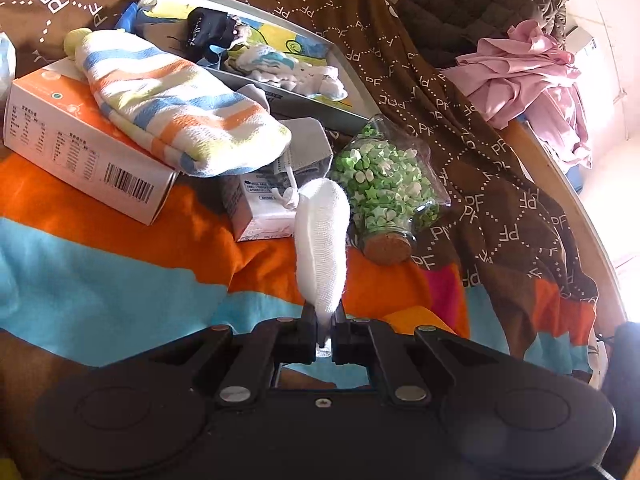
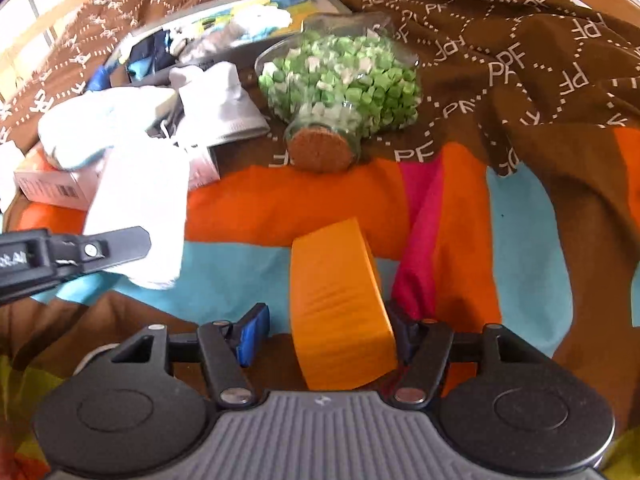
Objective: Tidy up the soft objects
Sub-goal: 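Lift and carry the white sock and orange cup with both grippers over the tray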
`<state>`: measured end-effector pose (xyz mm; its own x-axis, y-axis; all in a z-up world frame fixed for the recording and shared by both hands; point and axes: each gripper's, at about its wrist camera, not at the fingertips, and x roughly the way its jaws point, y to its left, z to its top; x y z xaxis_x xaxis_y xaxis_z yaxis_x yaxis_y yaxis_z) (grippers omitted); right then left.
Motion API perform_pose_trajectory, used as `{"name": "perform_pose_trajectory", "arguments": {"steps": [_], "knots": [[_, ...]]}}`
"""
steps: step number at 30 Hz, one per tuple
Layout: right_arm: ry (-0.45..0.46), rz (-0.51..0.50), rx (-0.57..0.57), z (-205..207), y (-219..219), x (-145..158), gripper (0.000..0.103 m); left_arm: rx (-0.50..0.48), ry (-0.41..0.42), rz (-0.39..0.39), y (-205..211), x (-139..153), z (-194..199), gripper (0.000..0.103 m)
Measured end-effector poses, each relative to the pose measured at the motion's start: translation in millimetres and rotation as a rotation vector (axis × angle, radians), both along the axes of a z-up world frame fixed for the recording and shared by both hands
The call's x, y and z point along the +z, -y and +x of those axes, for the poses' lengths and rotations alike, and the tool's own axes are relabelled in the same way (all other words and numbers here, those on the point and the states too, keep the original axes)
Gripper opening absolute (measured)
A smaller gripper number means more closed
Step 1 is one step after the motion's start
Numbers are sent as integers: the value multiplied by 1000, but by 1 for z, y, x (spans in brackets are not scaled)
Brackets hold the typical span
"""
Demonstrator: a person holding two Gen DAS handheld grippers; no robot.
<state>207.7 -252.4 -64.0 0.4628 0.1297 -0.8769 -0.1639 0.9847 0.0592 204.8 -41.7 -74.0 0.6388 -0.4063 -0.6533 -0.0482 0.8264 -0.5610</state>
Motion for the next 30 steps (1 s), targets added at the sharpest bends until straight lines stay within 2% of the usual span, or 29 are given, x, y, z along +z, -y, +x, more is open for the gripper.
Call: {"name": "perform_pose_trajectory", "arguments": {"steps": [1,2,6,20,30], "knots": [[4,-6,-9,-1,1,-1,59,3,-1,-2,-1,0,0,6],[5,-9,-24,-1,2,-1,51,9,-4,-7,-3,-1,0,6],[24,2,-52,-3,6,0,43,20,-8,-16,-8,-1,-2,6],[226,91,-2,-23,8,30,42,8,54,-3,-14,22,-11,6],[326,217,62,-21,6,44,42,-19,114,39,-13,41,-14,6]]}}
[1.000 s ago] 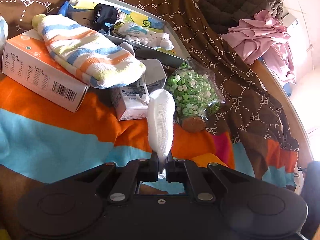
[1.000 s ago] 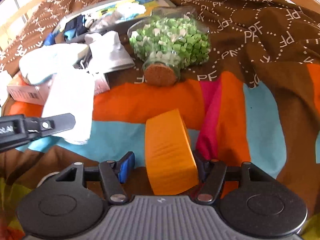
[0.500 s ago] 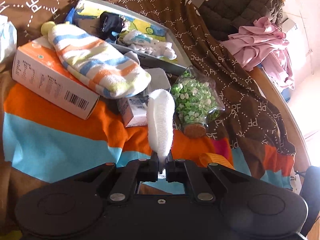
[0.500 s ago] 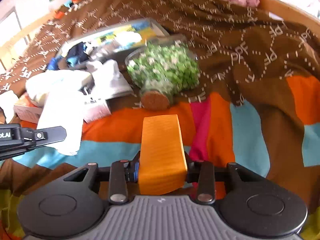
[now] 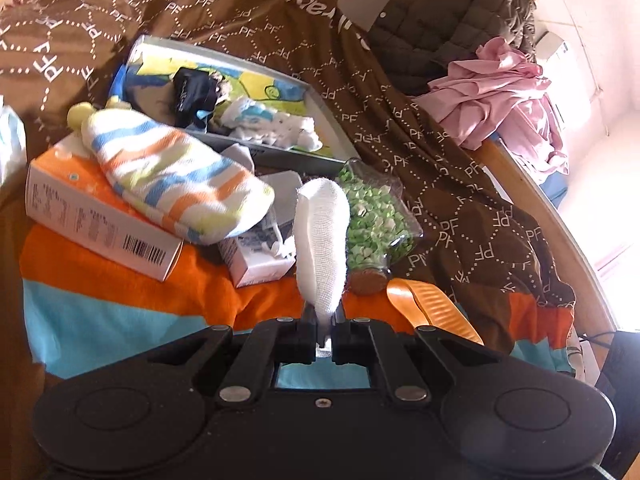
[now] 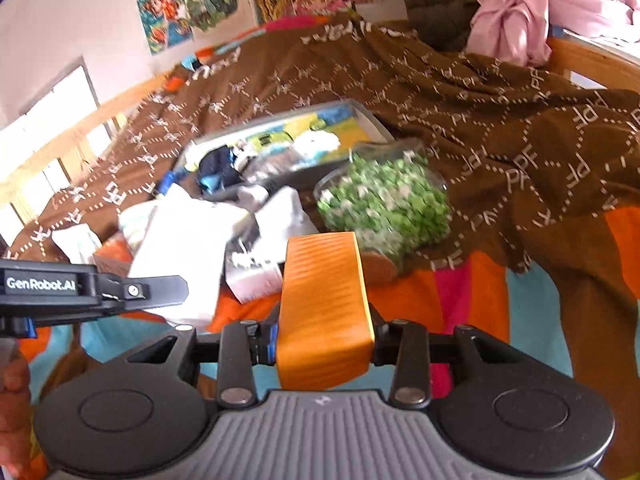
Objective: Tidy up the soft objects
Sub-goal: 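Lift and carry the white sock and orange cup with both grippers over the tray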
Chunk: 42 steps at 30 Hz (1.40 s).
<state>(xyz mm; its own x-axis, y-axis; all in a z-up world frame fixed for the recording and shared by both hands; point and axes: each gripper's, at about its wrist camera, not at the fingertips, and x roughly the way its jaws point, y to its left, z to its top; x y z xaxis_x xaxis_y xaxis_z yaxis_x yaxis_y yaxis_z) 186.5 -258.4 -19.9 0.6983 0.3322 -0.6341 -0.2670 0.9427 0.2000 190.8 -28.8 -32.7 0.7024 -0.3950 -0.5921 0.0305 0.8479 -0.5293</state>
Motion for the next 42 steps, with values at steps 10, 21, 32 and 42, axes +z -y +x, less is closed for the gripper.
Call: {"name": "perform_pose_trajectory", "arguments": {"steps": [10,21,32,42], "knots": [[138,30,32,15,-19,12,43,26,107,50,-11,16,4,6],[300,48,53,68,-51,30,43,83,200,123,-27,42,38,6],[336,128,34,171,-77,23,43,145,233,211,-44,48,126,6],[232,255,17,249,-80,-7,43,229,138,211,-68,4,203,6]]}}
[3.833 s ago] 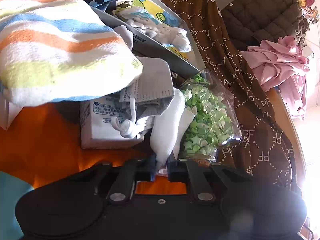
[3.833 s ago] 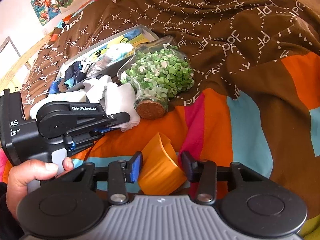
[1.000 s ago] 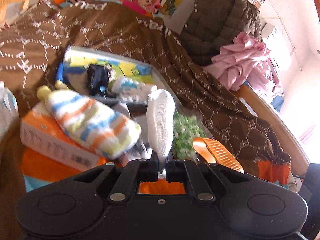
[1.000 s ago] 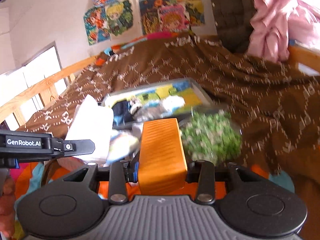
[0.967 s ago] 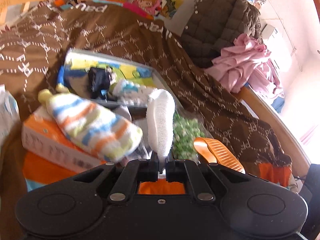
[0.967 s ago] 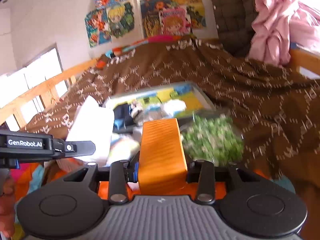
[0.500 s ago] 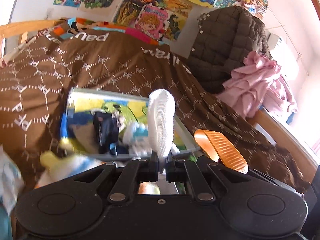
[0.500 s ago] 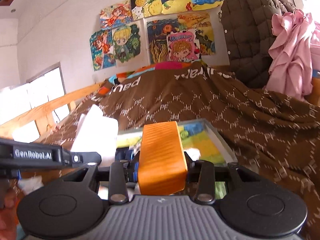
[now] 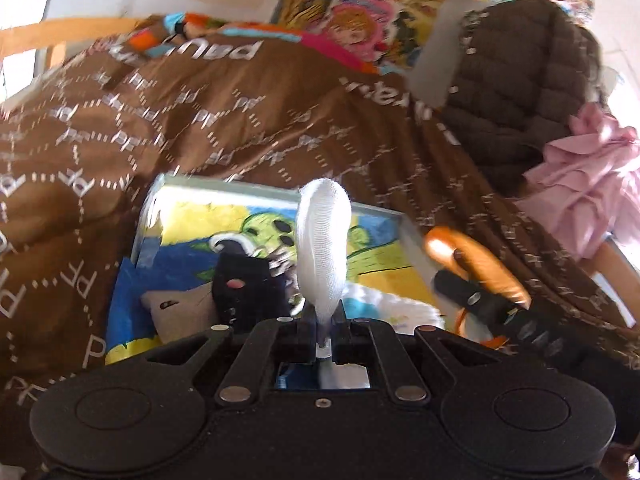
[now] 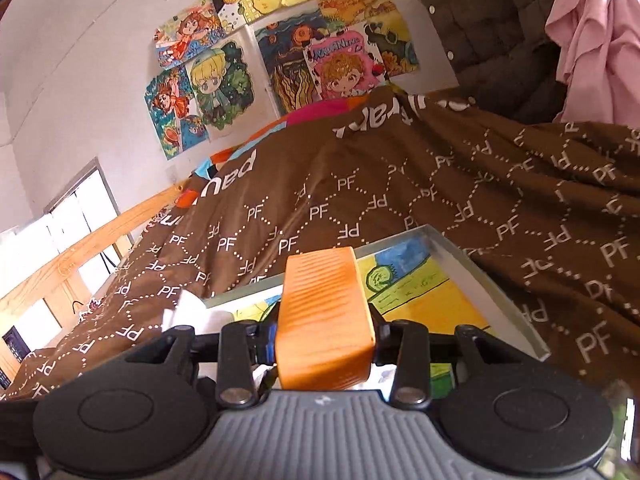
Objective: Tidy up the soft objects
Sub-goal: 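Lift and carry the white sock and orange cup with both grippers over the tray, then open both grippers to drop the white sock and orange cup into the tray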
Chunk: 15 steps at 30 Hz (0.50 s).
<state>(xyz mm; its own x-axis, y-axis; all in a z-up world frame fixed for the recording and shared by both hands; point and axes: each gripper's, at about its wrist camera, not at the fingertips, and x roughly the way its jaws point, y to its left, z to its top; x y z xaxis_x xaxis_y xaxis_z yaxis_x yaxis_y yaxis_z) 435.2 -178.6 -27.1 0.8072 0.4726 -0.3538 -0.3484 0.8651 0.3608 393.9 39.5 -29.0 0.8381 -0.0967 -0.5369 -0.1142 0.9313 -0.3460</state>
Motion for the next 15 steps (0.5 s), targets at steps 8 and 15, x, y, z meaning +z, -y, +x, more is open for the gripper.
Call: {"name": "perform_pose_trajectory", "arguments": {"steps": [8,15], "knots": [[-58,-50,25,13,-17,-10,44,1,-83,-56,-6,-27,21,6],[-90,-110,5,13,-24,-14,45,41,-153,-107,-13,-41,24,7]]}}
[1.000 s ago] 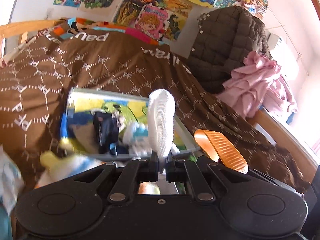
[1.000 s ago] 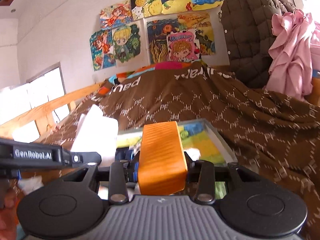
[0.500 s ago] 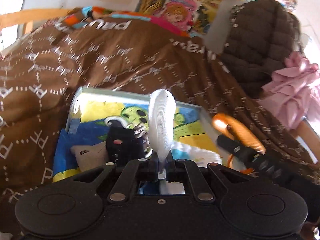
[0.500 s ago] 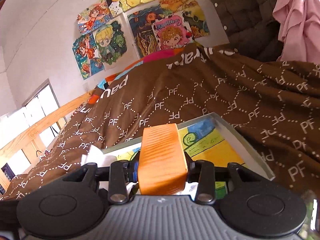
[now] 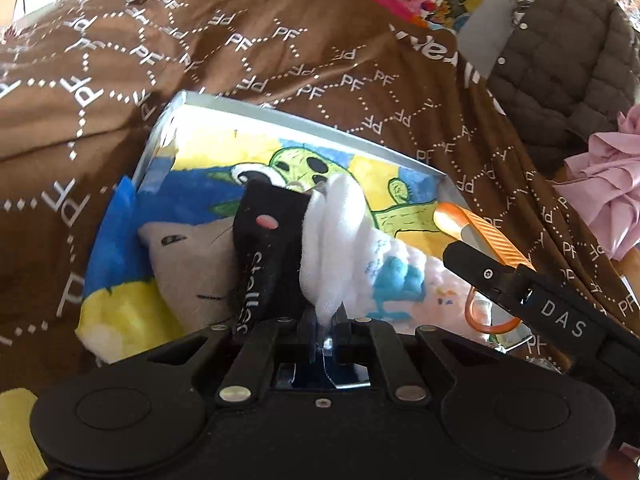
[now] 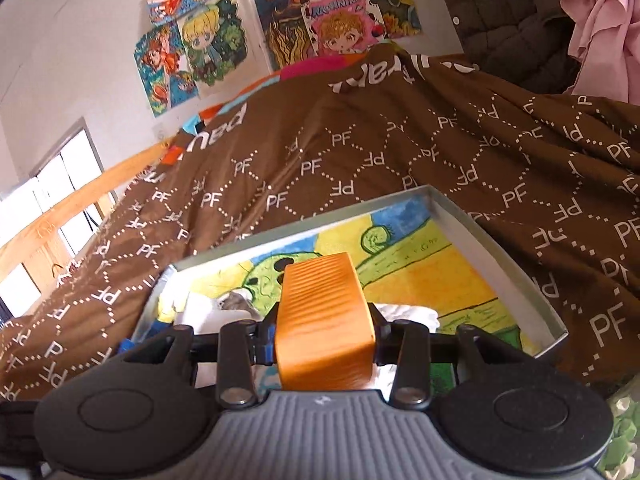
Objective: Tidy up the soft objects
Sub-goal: 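Open both grippers to drop the white sock and orange cup into the tray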
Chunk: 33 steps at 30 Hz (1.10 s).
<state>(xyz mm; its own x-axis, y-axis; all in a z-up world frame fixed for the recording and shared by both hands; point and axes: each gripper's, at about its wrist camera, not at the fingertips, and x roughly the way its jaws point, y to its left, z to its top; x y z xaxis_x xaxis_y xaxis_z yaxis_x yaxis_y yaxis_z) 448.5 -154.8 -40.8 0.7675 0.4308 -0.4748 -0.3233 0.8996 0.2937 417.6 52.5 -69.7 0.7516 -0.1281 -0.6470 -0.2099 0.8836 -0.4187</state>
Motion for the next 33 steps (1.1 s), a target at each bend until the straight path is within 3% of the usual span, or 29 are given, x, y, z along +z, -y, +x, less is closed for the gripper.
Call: {"name": "perform_pose_trajectory", "arguments": {"steps": [8,16,20,26,30,33], "knots": [[-60,-34,-10,6,-3,-8,46,-7,-17,13,4,-1,1,8],[-65,-38,-8,6,-2,-6,48,-3,-32,26,5,-3,1,15],[-54,-37,-10,4,0,0,60,13,-33,26,4,-2,-1,18],[-10,-71,-27,-7,4,19,76,41,-15,37,2,6,-9,39],[20,-56,-36,-20,14,35,85,75,15,29,-1,20,-21,60],[46,-43,-43,-31,22,50,90,93,37,30,-3,32,-30,68]]}}
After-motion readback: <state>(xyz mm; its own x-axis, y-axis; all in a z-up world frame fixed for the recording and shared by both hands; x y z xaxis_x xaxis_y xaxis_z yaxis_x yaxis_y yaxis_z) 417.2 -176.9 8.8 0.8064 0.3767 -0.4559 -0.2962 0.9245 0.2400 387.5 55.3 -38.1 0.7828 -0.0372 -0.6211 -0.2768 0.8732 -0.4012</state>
